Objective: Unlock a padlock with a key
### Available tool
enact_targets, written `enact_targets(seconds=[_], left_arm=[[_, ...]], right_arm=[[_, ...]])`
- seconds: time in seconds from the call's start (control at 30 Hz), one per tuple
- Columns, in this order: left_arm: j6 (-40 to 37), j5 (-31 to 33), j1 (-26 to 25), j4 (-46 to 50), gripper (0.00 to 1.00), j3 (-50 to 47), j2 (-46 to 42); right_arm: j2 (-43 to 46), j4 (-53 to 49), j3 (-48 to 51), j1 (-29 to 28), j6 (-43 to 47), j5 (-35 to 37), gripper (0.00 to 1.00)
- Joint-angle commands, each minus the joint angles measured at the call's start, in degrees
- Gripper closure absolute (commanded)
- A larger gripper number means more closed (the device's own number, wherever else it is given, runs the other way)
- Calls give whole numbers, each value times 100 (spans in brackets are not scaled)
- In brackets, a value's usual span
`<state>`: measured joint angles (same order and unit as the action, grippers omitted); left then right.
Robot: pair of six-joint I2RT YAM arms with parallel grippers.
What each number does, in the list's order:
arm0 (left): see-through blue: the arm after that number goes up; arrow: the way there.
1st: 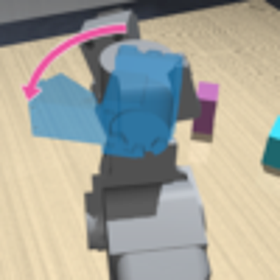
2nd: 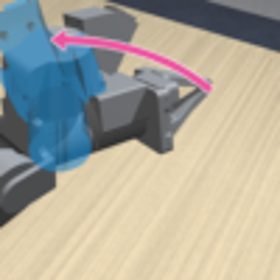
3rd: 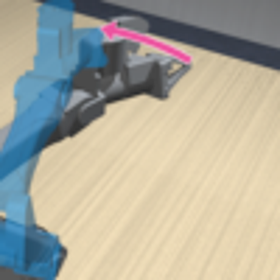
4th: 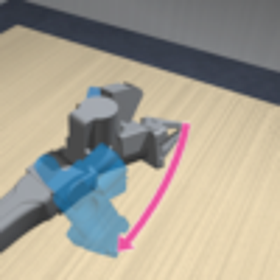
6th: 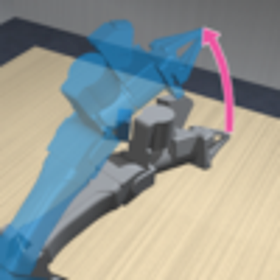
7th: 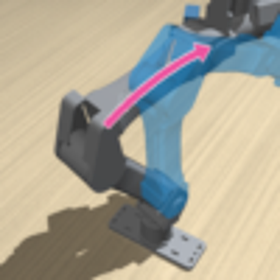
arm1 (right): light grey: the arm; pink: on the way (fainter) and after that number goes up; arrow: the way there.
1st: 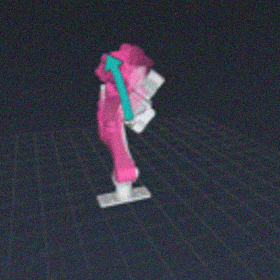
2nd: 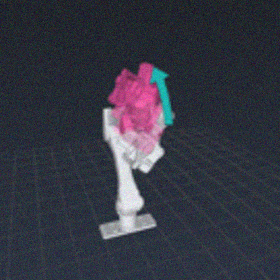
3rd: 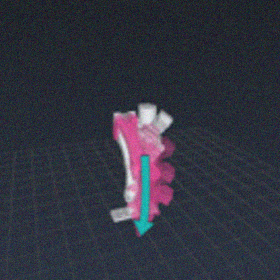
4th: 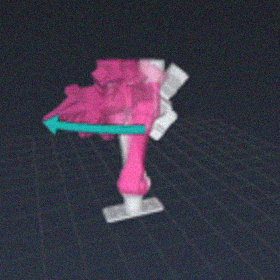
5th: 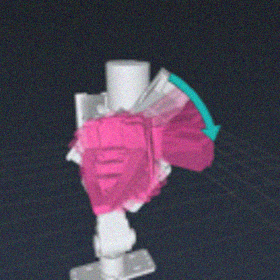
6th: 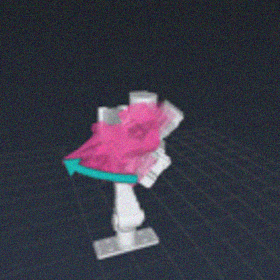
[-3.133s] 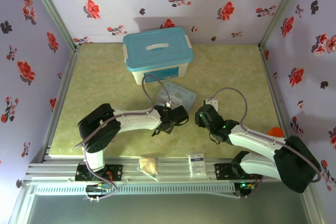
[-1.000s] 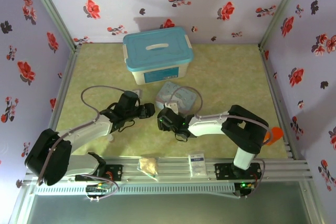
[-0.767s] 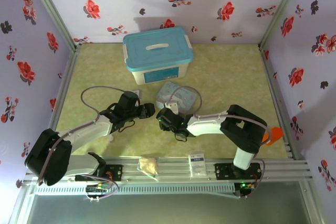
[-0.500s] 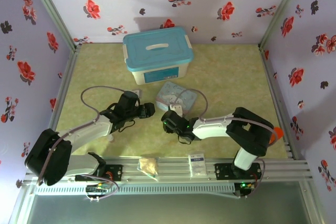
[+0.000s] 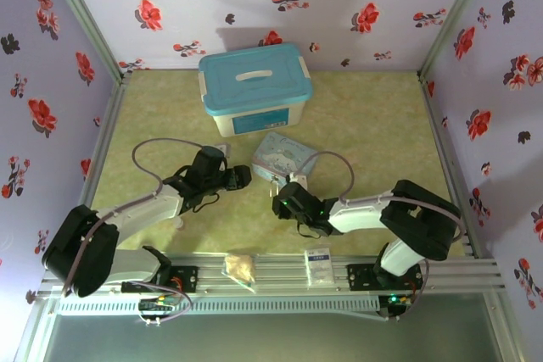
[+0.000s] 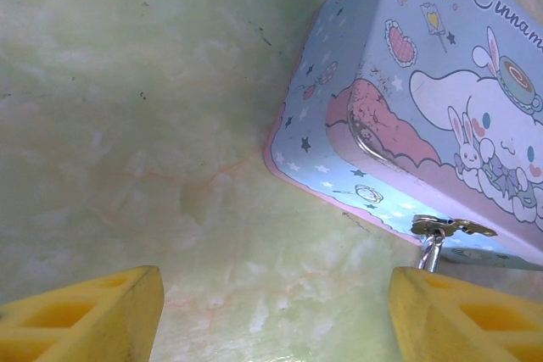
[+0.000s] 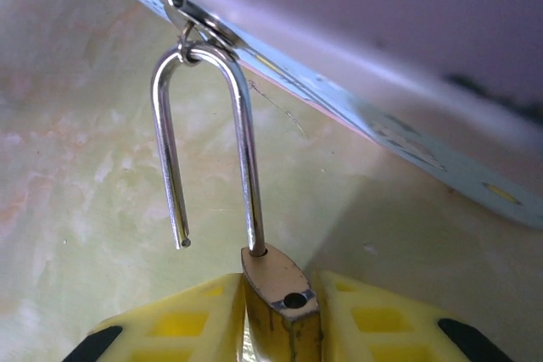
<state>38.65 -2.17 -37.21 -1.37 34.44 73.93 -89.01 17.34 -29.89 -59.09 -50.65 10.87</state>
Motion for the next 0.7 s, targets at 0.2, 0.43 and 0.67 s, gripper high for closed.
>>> enact_targets(seconds=[0.2, 0.43, 0.67], left_arm=[[-219, -73, 21, -150, 30, 420, 358], [-309, -86, 14, -165, 30, 683, 567], [-262, -348, -65, -623, 29, 920, 978]], right_arm=[[-61, -139, 150, 155, -12, -340, 83], [145, 529, 689, 329, -400, -528, 87], [729, 284, 1098, 503, -471, -505, 87]])
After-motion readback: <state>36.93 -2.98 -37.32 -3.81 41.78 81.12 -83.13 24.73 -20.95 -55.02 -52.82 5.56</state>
